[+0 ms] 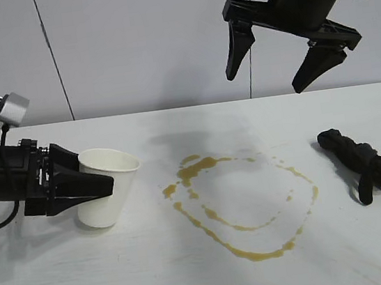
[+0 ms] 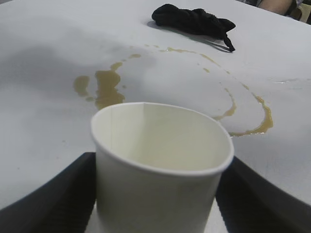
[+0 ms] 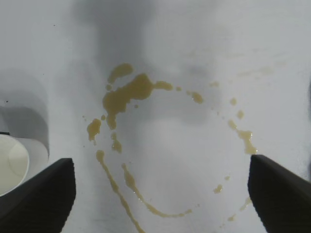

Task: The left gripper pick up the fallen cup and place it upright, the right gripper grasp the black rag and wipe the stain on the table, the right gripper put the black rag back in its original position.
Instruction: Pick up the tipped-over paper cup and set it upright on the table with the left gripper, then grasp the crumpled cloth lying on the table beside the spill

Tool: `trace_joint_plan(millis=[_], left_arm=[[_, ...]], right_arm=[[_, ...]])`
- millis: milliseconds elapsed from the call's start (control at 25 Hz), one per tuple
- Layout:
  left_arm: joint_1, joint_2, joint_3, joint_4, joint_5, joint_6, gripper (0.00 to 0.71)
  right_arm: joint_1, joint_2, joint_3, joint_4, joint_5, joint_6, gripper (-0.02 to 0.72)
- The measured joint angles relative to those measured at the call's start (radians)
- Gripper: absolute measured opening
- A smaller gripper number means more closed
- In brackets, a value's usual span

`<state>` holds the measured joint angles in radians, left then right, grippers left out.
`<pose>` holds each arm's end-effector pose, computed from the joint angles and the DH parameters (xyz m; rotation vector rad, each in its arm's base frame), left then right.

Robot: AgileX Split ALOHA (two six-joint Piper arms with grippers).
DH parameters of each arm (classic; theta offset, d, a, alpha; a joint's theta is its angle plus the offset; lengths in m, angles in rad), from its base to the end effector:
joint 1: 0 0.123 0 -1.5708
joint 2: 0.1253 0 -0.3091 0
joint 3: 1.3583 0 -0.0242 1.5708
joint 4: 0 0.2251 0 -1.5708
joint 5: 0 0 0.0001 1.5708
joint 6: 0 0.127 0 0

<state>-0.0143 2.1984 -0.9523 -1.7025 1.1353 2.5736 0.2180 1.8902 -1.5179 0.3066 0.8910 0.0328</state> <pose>0.3572 -0.1193 0.1090 1.1092 1.7067 -0.9310 0.3898 0.1169 0.2491 -0.0540 2.7522 0.4489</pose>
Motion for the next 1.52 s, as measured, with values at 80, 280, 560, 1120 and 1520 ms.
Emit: trace_joint_plan(millis=[80, 280, 560, 1120, 1520], left_arm=[[0.000, 0.000, 0.000, -0.001, 0.001, 0.000, 0.486], [0.000, 0.000, 0.000, -0.003, 0.004, 0.021, 0.543], [0.000, -0.009, 0.000, -0.003, 0.005, -0.001, 0.686], [-0.045, -0.560, -0.118, 0.521, -0.436, -1.398, 0.693], [-0.191, -0.521, -0.340, 1.202, -0.311, -2.120, 0.693]], right_arm=[[0.000, 0.000, 0.000, 0.000, -0.001, -0.001, 0.661], [0.000, 0.000, 0.000, 0.000, -0.001, -0.001, 0.661], [0.000, 0.000, 0.000, -0.002, -0.001, -0.001, 0.661], [0.000, 0.000, 0.000, -0.002, -0.009, -0.005, 0.661], [-0.056, -0.007, 0.000, -0.174, 0.075, -0.033, 0.640]])
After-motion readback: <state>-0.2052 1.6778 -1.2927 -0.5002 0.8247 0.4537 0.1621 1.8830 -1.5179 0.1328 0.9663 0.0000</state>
